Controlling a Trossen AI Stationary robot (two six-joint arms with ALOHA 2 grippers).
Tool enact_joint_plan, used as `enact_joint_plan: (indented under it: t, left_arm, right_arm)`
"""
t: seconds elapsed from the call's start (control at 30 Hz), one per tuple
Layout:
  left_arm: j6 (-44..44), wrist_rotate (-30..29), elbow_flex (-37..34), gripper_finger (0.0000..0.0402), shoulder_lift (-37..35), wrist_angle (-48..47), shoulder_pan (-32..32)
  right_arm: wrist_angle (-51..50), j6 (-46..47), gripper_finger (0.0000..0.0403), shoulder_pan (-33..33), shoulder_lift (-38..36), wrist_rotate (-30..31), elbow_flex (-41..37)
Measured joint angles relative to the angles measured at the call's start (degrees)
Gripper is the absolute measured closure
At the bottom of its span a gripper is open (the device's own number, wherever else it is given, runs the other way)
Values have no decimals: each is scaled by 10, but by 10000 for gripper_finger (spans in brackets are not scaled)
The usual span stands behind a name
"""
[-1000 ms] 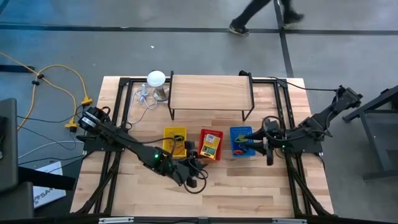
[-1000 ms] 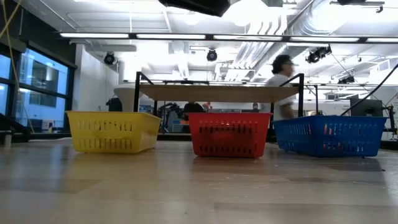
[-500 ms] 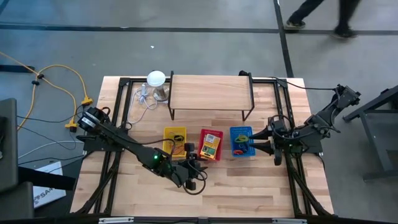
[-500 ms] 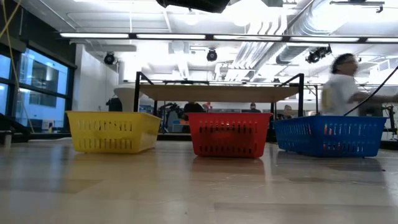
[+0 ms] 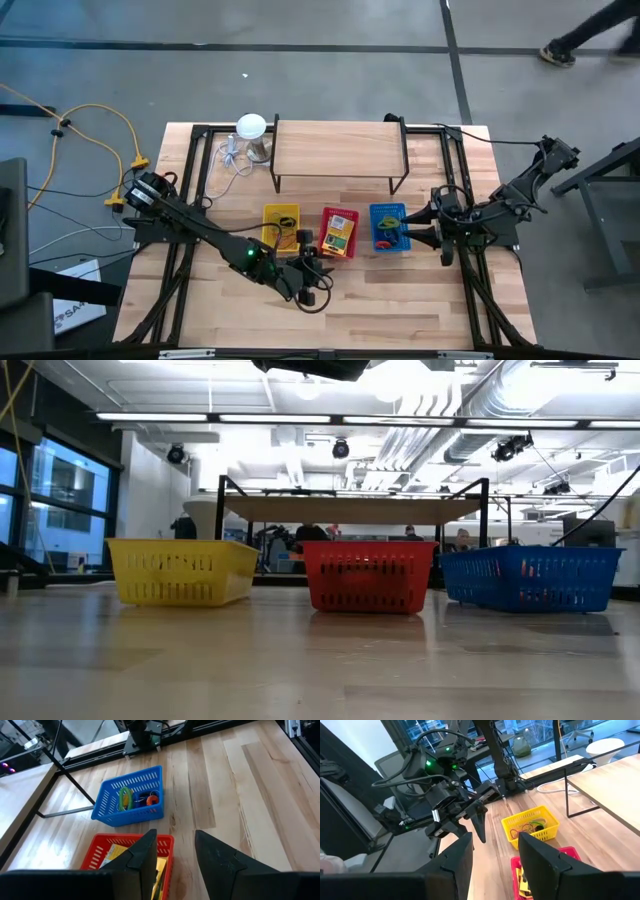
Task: Pick & Place Office Desk Supplies
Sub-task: Put the yellow bin with the rubber bands on the shelf
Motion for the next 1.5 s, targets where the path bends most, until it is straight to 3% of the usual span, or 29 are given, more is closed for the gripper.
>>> enact_joint_plan:
  t: [1.5]
  left_arm:
    - [9, 0, 0, 275, 0, 21, 0]
  right_arm:
    - [0, 0, 257, 0, 1, -2, 0]
